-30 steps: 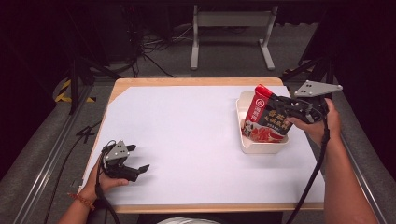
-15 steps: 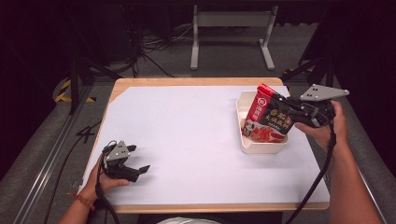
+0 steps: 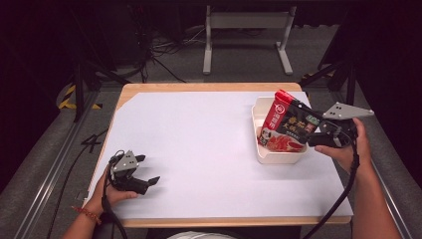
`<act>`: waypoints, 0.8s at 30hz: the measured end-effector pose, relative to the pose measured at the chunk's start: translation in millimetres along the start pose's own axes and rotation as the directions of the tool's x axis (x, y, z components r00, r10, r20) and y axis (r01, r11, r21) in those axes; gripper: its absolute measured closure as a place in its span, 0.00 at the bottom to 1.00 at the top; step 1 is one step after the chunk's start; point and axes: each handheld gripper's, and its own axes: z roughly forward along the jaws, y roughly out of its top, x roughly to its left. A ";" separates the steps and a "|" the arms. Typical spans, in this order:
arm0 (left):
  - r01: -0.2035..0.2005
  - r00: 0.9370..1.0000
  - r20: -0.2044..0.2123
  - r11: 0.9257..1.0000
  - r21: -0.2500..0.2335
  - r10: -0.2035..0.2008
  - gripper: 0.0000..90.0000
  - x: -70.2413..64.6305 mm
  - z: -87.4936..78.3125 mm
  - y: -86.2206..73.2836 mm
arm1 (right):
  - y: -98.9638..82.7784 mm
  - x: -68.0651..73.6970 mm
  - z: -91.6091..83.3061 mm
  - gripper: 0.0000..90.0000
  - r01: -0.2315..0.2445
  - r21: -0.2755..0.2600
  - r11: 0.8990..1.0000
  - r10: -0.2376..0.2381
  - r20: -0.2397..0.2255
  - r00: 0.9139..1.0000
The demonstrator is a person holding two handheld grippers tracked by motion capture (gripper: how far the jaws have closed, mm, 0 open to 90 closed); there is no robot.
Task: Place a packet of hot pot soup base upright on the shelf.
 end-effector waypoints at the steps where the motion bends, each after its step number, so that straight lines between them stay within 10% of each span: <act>1: 0.000 1.000 0.000 1.000 0.000 0.000 0.08 0.0 0.0 0.0 | 0.0 0.0 0.0 0.20 0.000 0.000 1.000 0.000 0.000 1.000; 24: -0.007 1.000 -0.009 1.000 -0.002 0.007 0.08 0.1 -0.8 -0.1 | -44.7 9.0 7.4 0.12 -0.034 0.077 0.996 0.033 0.016 0.999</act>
